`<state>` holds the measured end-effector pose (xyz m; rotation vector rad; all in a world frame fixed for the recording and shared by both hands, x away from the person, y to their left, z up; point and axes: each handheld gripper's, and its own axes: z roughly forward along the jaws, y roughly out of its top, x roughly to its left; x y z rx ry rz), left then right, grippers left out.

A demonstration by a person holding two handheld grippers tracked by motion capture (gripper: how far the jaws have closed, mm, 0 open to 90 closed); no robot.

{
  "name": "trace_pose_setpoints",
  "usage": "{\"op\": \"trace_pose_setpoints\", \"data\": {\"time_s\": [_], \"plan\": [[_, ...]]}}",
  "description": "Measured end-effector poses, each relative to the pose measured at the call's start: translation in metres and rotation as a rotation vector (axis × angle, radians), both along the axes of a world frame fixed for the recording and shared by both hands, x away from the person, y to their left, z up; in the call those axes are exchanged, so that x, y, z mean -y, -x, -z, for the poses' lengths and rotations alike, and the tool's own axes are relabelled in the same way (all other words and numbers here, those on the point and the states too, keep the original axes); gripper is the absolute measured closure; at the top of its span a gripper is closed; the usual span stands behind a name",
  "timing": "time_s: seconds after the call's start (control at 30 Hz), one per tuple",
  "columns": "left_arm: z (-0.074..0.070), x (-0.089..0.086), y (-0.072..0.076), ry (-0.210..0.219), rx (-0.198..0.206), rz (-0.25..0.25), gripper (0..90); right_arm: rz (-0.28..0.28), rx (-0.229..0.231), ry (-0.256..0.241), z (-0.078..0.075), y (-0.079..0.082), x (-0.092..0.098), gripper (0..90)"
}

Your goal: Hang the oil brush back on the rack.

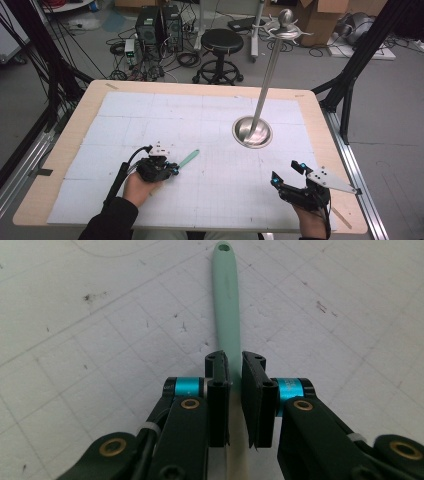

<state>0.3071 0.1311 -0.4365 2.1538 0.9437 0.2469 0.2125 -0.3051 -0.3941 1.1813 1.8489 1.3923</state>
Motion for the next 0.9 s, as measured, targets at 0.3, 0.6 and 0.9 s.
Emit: {"op": "trace_pose_setpoints", "data": {"time_s": [0.3, 0.6, 0.9], "plan": [[-0.020, -0.008, 0.014, 0.128, 0.080, 0.017, 81.4, -0.003, 0.001, -0.001, 0.000, -0.001, -0.001, 19.5], [-0.037, -0.011, 0.038, 0.300, 0.191, 0.069, 81.3, -0.043, 0.012, -0.012, -0.002, 0.000, -0.005, 19.5], [-0.043, -0.027, 0.055, 0.428, 0.257, 0.099, 81.4, -0.239, 0.040, -0.004, -0.018, -0.002, -0.045, 17.3]]}}
